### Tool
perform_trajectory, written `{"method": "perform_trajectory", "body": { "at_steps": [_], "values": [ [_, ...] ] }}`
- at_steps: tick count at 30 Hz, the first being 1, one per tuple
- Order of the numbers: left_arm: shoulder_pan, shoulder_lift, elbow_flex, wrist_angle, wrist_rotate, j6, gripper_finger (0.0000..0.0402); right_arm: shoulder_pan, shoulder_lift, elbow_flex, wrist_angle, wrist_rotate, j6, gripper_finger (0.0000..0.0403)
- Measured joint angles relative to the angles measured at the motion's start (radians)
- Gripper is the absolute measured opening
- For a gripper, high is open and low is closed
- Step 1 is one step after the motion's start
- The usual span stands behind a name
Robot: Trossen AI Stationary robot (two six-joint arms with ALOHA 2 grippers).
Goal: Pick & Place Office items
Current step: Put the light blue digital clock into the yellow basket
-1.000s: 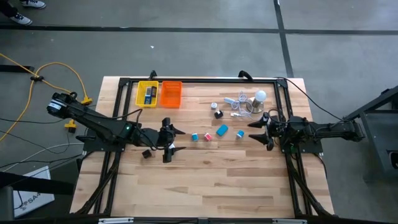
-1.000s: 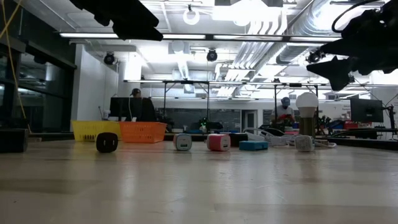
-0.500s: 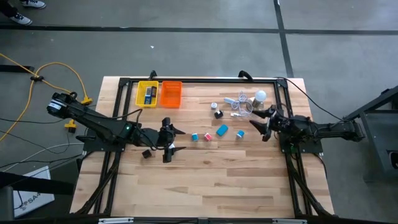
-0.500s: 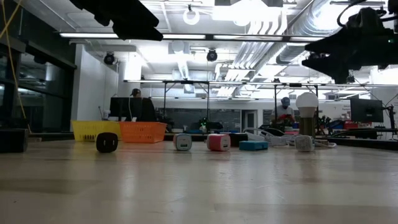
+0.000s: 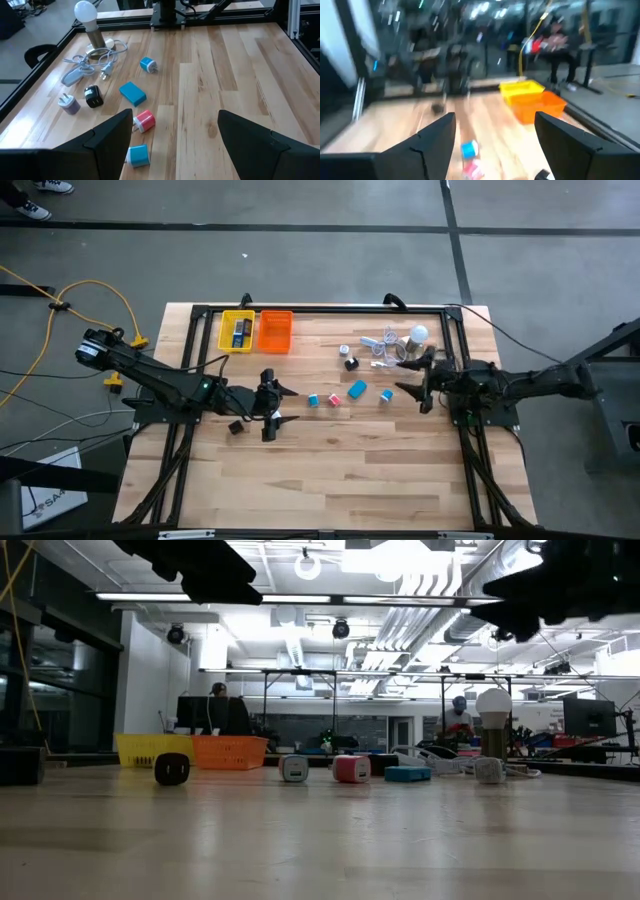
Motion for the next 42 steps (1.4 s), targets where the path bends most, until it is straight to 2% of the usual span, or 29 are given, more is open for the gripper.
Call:
{"method": "perform_trajectory", "body": {
  "at_steps": [8,15,20,27,34,37,42],
  "values": [
    [0.000,0.000,0.000,0.001,0.001,0.000,0.0286,-0.002,0.423,0.324,-0.175,-0.152,-0.177,0.0259],
    [0.000,0.000,0.000,0.001,0.001,0.000,0.0286,-0.006,0.722,0.506,-0.177,-0.297,-0.391,0.0259],
    [0.000,0.000,0.000,0.001,0.003,0.000,0.0286,-0.036,0.805,0.543,-0.179,-0.408,-0.469,0.0259],
    [0.000,0.000,0.000,0.001,0.003,0.000,0.0286,-0.061,0.907,0.542,-0.244,-0.364,-0.537,0.0259],
    [0.000,0.000,0.000,0.000,0.003,0.000,0.0286,-0.091,1.018,0.574,-0.260,-0.446,-0.599,0.0259],
    [0.000,0.000,0.000,0.000,0.002,0.000,0.0286,-0.108,1.063,0.609,-0.320,-0.456,-0.609,0.0259],
    [0.000,0.000,0.000,0.000,0.002,0.000,0.0286,-0.149,1.149,0.708,-0.521,-0.452,-0.659,0.0259]
  ]
}}
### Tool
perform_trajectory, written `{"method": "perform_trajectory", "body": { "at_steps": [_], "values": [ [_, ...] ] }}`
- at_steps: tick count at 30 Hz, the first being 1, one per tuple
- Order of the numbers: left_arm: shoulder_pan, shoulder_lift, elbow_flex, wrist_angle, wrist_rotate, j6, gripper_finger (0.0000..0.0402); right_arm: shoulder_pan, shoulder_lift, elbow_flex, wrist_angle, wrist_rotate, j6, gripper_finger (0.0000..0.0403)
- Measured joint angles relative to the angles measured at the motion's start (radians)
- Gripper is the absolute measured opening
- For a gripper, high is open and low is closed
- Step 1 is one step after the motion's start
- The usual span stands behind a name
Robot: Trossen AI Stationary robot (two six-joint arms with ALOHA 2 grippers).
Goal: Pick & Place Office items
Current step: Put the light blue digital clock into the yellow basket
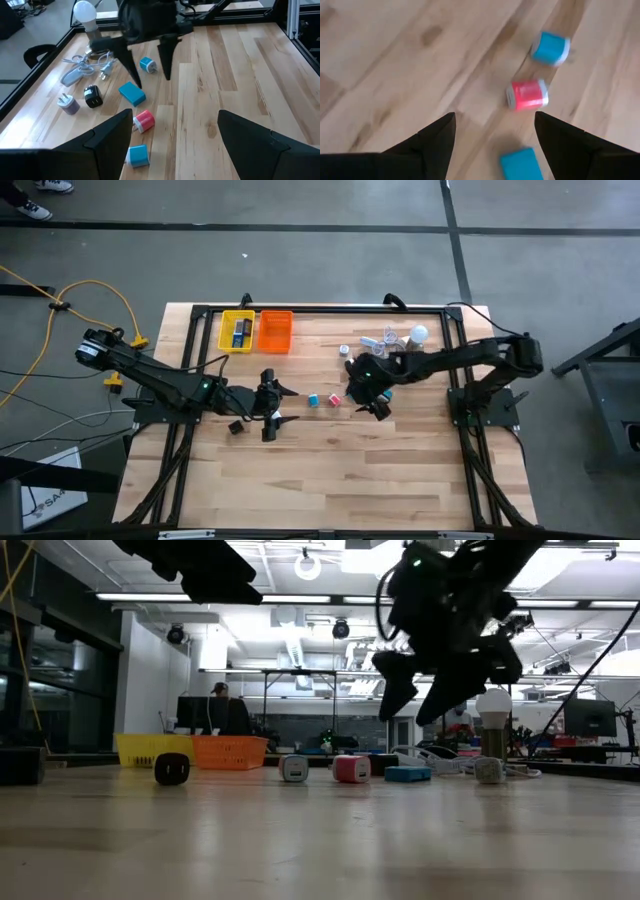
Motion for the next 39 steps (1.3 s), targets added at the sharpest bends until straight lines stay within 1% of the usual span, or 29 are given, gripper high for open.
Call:
{"method": "perform_trajectory", "body": {
  "at_steps": [3,6,11,13,21,27,31,35,39],
  "values": [
    [0.000,0.000,0.000,0.000,0.000,0.000,0.0286,-0.037,0.042,0.062,-0.102,-0.050,-0.035,0.0258],
    [0.000,0.000,0.000,0.000,0.000,0.000,0.0286,-0.078,0.061,0.099,-0.146,-0.102,-0.108,0.0259],
    [0.000,0.000,0.000,0.000,-0.001,0.000,0.0286,-0.131,0.064,0.105,-0.189,-0.084,-0.203,0.0258],
    [0.000,0.000,0.000,0.000,-0.002,0.000,0.0286,-0.153,0.064,0.105,-0.204,-0.094,-0.223,0.0259],
    [0.000,0.000,0.000,0.000,-0.003,0.000,0.0286,-0.214,0.064,0.105,-0.211,-0.090,-0.228,0.0259],
    [0.000,0.000,0.000,0.000,-0.002,0.000,0.0286,-0.208,0.075,0.105,-0.210,-0.039,-0.233,0.0259],
    [0.000,0.000,0.000,0.000,-0.002,0.000,0.0286,-0.176,0.074,0.105,-0.209,-0.036,-0.254,0.0259],
    [0.000,0.000,0.000,0.000,-0.002,0.000,0.0286,-0.143,0.074,0.106,-0.211,-0.008,-0.243,0.0259],
    [0.000,0.000,0.000,0.000,-0.002,0.000,0.0286,-0.121,0.074,0.166,-0.272,-0.003,-0.200,0.0259]
  ]
}}
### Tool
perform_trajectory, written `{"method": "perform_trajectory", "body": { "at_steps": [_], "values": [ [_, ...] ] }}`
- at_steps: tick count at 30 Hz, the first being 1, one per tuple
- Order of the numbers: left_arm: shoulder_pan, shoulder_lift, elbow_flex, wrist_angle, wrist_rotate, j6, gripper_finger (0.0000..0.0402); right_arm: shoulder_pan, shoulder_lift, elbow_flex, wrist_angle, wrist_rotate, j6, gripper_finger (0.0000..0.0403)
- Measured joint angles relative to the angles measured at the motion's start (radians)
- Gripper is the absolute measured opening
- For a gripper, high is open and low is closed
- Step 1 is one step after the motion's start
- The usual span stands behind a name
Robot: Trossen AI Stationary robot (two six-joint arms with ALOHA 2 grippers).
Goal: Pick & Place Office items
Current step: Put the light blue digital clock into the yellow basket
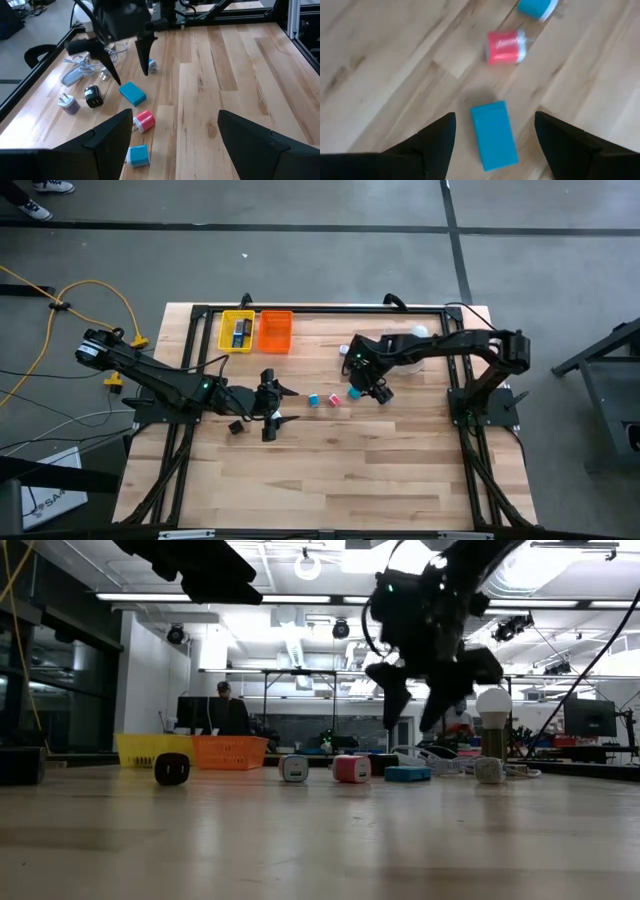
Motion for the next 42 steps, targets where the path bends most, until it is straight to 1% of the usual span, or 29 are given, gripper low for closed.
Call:
{"method": "perform_trajectory", "body": {
  "at_steps": [4,7,10,16,20,26,31,42],
  "values": [
    [0.000,0.000,0.000,0.000,0.001,0.000,0.0286,0.015,0.000,0.070,-0.058,0.033,0.000,0.0259],
    [0.000,0.000,0.000,0.000,0.003,0.000,0.0286,0.015,0.001,0.089,-0.078,0.063,-0.001,0.0258],
    [0.000,0.000,0.000,0.000,0.002,0.000,0.0286,0.013,0.029,0.089,-0.104,0.065,0.007,0.0259],
    [0.000,0.000,0.000,0.000,0.002,0.000,0.0286,0.011,0.131,0.087,-0.148,0.068,0.014,0.0259],
    [0.000,0.000,0.000,0.000,0.002,0.000,0.0286,0.011,0.155,0.087,-0.139,0.072,0.004,0.0258],
    [0.000,0.000,0.000,0.000,0.002,0.000,0.0286,0.011,0.159,0.087,-0.112,0.126,0.002,0.0258],
    [0.000,0.000,0.000,0.000,0.002,0.000,0.0286,0.011,0.159,0.087,-0.108,0.132,0.003,0.0258],
    [0.000,0.000,0.000,0.004,-0.001,0.000,0.0286,0.012,0.212,0.087,-0.096,0.186,0.027,0.0258]
  ]
}}
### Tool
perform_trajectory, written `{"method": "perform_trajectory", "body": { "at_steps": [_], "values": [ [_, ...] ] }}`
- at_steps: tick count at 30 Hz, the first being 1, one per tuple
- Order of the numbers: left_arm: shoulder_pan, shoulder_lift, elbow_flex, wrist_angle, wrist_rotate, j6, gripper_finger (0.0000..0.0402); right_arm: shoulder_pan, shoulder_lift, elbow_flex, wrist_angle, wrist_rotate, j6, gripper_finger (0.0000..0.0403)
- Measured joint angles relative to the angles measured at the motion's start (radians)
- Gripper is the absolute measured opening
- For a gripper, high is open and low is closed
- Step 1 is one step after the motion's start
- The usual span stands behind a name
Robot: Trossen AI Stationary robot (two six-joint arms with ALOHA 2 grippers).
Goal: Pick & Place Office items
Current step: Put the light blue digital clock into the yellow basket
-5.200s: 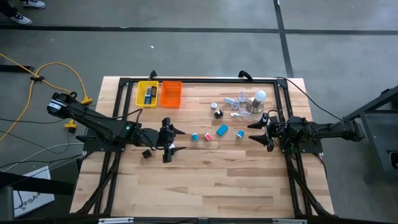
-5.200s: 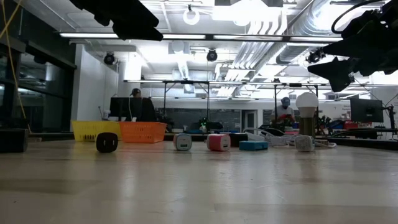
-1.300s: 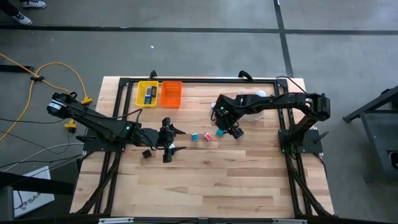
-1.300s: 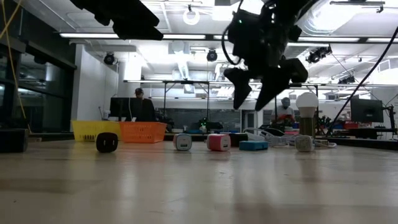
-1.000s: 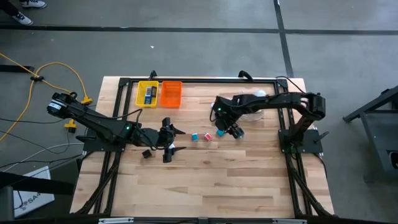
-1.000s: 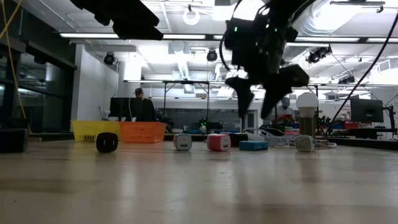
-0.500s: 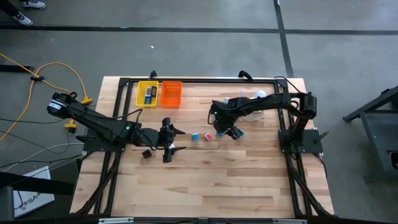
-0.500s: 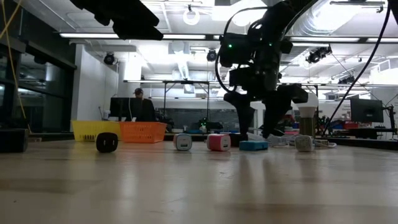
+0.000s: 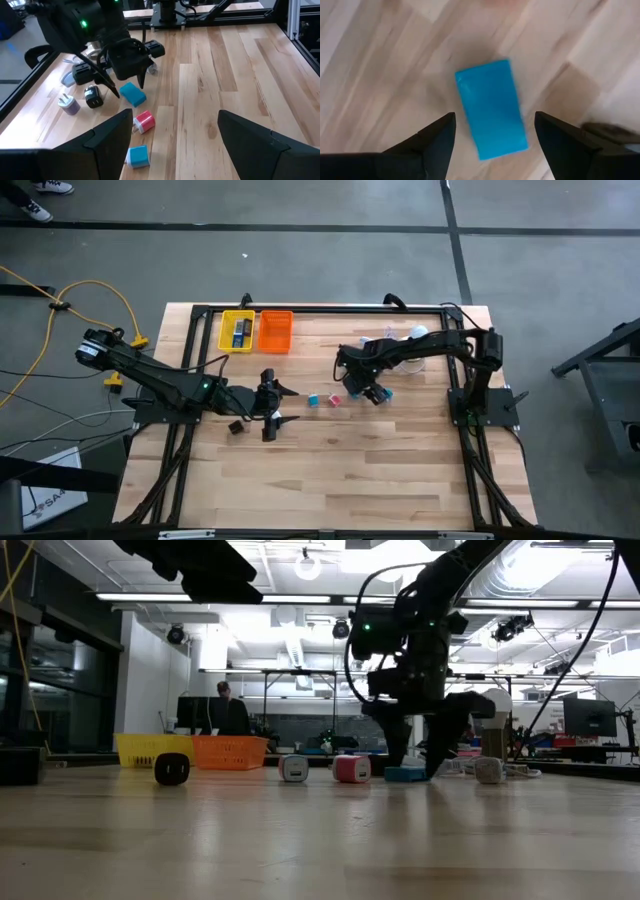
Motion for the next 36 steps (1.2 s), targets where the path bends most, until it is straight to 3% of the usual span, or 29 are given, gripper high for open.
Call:
{"method": "perform_trajectory", "body": {
  "at_steps": [5,22,36],
  "values": [
    [0.000,0.000,0.000,0.004,0.000,0.000,0.0286,-0.001,0.006,0.000,-0.012,0.053,0.008,0.0258],
    [0.000,0.000,0.000,0.004,0.001,0.000,0.0286,-0.007,0.005,0.000,-0.046,0.064,0.029,0.0257],
    [0.000,0.000,0.000,0.004,0.002,0.000,0.0286,-0.007,0.004,0.000,-0.026,0.060,0.025,0.0181]
  ]
}}
